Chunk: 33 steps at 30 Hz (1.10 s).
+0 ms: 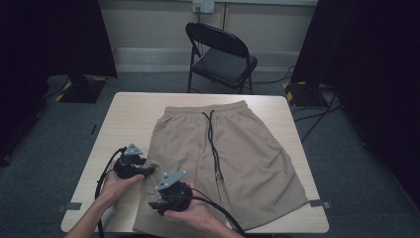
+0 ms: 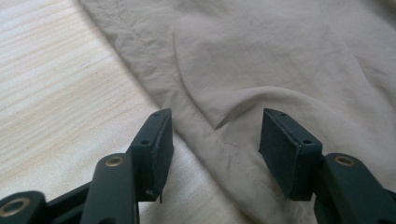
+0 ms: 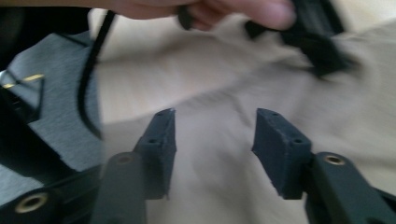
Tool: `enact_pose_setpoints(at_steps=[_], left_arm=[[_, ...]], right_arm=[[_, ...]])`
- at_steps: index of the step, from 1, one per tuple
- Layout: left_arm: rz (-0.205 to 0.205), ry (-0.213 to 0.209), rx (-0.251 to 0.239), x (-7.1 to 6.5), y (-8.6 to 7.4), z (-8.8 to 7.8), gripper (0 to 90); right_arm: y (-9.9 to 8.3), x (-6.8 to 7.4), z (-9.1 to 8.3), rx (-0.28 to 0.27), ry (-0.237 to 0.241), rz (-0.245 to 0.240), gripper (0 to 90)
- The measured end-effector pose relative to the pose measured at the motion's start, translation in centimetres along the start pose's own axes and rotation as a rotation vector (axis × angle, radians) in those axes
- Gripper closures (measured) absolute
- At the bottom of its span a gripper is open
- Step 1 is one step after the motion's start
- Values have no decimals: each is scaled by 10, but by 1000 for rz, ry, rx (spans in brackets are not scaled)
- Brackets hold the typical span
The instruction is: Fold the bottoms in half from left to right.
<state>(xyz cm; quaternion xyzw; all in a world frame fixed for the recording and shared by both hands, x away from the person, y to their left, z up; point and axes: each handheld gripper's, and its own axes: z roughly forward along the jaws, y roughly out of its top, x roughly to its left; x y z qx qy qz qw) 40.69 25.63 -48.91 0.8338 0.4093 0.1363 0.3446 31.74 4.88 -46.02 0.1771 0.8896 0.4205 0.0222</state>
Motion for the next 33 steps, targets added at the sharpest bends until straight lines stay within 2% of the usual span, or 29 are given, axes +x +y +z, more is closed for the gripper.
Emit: enact_pose_setpoints(at_steps=[2, 3, 4, 6, 11, 13, 15, 16, 17, 18, 22, 25, 27, 31, 32, 33], left_arm=[[-4, -5, 1, 0, 0, 0, 442], [-11, -8, -2, 0, -1, -1, 441], [-11, -8, -2, 0, -1, -1, 441], [-11, -6, 2, 0, -1, -1, 440], [-16, -10, -2, 1, -1, -1, 439], [-16, -9, 0, 0, -1, -1, 431], [-19, -6, 2, 0, -1, -1, 427], [-36, -10, 3, 0, -1, -2, 425], [-36, -10, 3, 0, -1, -2, 420], [-31, -9, 1, 1, -1, -1, 420], [-39, -12, 3, 1, -1, -2, 419], [-44, -11, 2, 2, -1, -2, 419], [-49, -11, -2, 2, -1, -2, 419], [-49, -14, 0, 3, -1, -2, 419], [-48, -15, 0, 3, -1, -2, 419], [-50, -14, -2, 3, -1, -2, 419]], right_arm=[[5, 6, 11, 7, 2, -1, 532], [7, 8, 24, 22, 15, -2, 505], [7, 9, 30, 39, 5, -3, 444], [4, 9, 39, 47, 27, 5, 436], [-2, 13, 51, 51, 44, -3, 416], [-2, 14, 53, 58, 37, -15, 405], [-4, 19, 55, 46, 21, -48, 348], [-7, 27, 57, 43, -9, -95, 324], [-7, 27, 57, 43, -9, -95, 324], [-11, 30, 57, 20, -29, -97, 326], [-11, 30, 56, 24, -25, -100, 330], [-10, 29, 56, 31, -25, -99, 360], [-9, 27, 54, 34, -30, -91, 477], [-8, 20, 52, 36, -34, -70, 612], [-6, 17, 51, 45, -35, -67, 686], [-6, 17, 51, 45, -35, -67, 686]])
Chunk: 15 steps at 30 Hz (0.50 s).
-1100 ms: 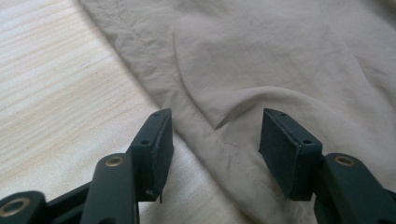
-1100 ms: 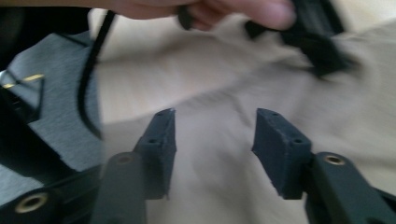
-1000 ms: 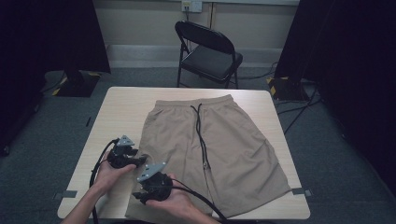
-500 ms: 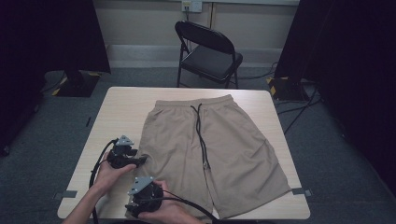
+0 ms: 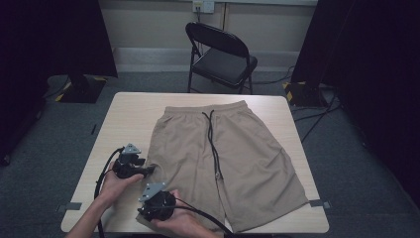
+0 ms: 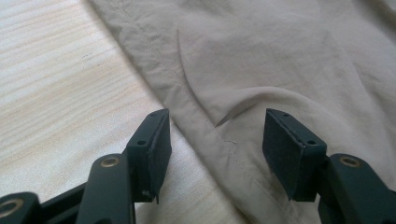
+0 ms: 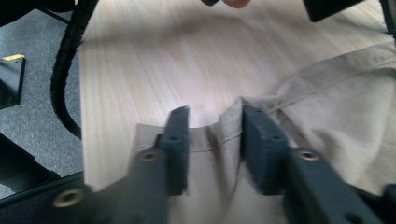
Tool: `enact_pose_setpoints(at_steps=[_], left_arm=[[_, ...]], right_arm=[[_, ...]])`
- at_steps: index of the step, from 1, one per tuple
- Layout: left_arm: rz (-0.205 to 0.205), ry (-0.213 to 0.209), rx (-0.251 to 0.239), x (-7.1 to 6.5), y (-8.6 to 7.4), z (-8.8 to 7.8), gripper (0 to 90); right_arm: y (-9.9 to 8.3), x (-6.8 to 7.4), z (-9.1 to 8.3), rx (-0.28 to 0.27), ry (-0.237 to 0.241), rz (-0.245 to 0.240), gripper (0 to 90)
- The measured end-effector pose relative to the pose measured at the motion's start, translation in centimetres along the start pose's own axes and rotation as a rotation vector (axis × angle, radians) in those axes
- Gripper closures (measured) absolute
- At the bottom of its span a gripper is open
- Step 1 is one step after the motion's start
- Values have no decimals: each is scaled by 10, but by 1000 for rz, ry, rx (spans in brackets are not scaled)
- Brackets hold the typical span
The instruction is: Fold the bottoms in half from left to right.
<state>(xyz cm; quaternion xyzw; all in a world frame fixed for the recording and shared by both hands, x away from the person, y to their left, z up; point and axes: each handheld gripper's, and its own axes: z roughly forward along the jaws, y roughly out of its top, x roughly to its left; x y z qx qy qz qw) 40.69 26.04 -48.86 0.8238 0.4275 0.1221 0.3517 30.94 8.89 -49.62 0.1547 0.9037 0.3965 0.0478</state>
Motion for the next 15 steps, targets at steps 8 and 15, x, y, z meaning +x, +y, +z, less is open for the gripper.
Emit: enact_pose_setpoints(at_steps=[8, 15], left_arm=[[3, 1, 5, 0, 0, 0, 412], [1, 7, 6, -1, 0, 0, 406]], right_arm=[[-5, -15, -12, 9, 28, 74, 867], [-11, -29, -48, -68, -1, 124, 876]])
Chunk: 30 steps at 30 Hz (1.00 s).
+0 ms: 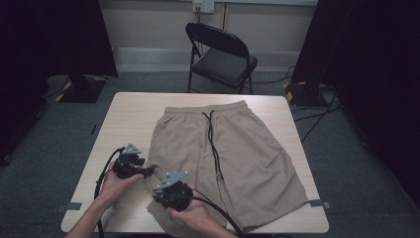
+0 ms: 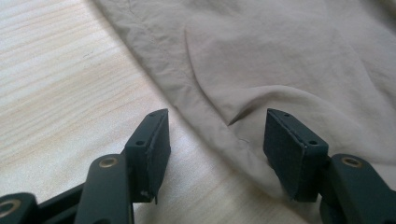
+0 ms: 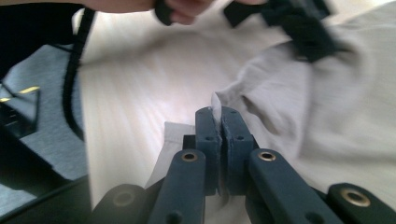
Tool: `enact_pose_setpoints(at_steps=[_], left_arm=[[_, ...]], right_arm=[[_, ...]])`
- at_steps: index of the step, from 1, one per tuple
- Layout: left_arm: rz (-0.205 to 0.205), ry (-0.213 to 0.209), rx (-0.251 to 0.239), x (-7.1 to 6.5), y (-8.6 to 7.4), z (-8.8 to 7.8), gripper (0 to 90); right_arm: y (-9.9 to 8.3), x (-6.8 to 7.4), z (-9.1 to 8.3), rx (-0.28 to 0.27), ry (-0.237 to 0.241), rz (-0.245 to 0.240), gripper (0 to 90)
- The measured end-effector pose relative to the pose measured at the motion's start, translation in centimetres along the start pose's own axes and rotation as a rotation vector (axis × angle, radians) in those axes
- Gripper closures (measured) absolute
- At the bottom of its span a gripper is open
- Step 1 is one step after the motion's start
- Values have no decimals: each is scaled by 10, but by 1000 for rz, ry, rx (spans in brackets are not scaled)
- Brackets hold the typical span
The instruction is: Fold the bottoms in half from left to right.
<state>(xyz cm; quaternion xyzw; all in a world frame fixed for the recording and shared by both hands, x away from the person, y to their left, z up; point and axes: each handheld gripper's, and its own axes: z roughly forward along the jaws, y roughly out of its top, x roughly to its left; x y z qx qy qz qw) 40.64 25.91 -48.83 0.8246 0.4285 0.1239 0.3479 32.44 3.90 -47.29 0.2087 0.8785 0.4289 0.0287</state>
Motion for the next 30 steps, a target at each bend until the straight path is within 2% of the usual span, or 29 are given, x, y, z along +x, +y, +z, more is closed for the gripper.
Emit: enact_pose_setpoints(at_steps=[1, 2, 5, 6, 7, 8, 10, 12, 16, 18, 25, 29, 30], left_arm=[[-5, -1, -2, -1, 0, 1, 394], [-6, -4, -1, -1, 1, 2, 358], [7, 1, -1, -3, 2, 4, 332], [13, 1, 1, -4, 3, 4, 327], [22, 8, 2, -6, 4, 6, 327], [31, 26, 6, -9, 5, 8, 326], [58, 52, 19, -12, 6, 9, 326], [60, 53, 18, -13, 6, 9, 324], [60, 52, 16, -13, 6, 9, 322], [60, 52, 17, -13, 6, 9, 322], [57, 50, 13, -13, 6, 9, 321], [56, 50, 13, -13, 6, 9, 320], [55, 48, 13, -13, 6, 9, 320]], right_arm=[[-3, -5, -5, -11, -18, 5, 875], [-9, -13, -12, -9, -30, 31, 875], [-15, -20, -17, -10, -50, 45, 875], [-20, -25, -19, -11, -62, 66, 873], [-20, -25, -19, -11, -62, 66, 873], [-26, -29, -16, 4, -95, 73, 861], [-30, -33, -13, 10, -94, 92, 795], [-31, -34, -11, 15, -102, 98, 762], [-27, -33, -10, -10, -102, 101, 641], [-24, -32, -10, -28, -99, 102, 614], [-15, -32, -7, -78, -96, 112, 591], [-7, -35, -2, -97, -125, 121, 582], [-5, -36, 3, -80, -136, 138, 601]])
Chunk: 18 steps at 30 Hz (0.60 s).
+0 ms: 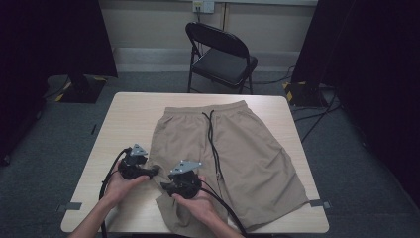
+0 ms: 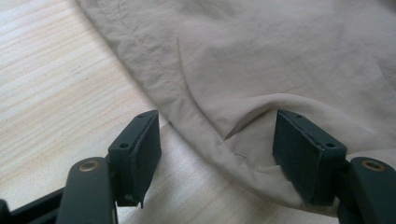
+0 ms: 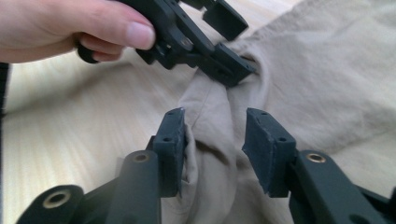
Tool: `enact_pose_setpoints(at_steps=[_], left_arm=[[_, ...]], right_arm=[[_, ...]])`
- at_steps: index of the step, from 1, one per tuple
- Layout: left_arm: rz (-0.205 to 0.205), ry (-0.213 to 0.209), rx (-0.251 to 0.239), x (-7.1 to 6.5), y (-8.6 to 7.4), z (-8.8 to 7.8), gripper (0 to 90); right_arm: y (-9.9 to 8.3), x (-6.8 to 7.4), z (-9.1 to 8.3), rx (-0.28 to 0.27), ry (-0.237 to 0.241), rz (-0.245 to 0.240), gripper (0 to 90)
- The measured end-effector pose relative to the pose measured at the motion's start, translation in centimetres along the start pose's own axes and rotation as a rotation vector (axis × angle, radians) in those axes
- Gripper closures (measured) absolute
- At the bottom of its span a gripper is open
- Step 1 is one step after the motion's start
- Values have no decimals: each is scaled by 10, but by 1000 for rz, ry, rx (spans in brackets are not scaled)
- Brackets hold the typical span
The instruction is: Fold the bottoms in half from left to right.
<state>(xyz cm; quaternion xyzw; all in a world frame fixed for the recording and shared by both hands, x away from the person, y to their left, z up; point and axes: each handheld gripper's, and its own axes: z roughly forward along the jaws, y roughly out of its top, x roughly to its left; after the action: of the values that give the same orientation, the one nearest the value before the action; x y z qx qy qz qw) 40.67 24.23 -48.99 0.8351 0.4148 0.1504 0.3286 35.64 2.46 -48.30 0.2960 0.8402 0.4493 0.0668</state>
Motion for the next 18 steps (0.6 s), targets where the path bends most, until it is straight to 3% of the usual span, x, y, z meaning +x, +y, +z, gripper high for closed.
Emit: enact_pose_setpoints(at_steps=[2, 3, 13, 14, 15, 16, 18], left_arm=[[3, 1, 0, 0, 0, 0, 320], [8, -3, 3, 1, 0, -1, 320], [5, -3, 4, 0, 0, 0, 308], [5, -3, 4, 0, 0, 0, 301], [5, -3, 4, 0, 0, 0, 301], [4, -3, 4, 0, 0, 0, 301], [4, -3, 4, 0, 0, 0, 301]], right_arm=[[0, 0, 2, 14, -10, -9, 613], [-4, 1, 4, 51, -19, -37, 622], [-19, 1, -10, 121, -34, -82, 686], [-22, 1, -13, 117, -42, -89, 748], [-22, 1, -13, 117, -42, -89, 748], [-23, -1, -16, 104, -47, -96, 829], [-24, -2, -16, 107, -37, -93, 860]])
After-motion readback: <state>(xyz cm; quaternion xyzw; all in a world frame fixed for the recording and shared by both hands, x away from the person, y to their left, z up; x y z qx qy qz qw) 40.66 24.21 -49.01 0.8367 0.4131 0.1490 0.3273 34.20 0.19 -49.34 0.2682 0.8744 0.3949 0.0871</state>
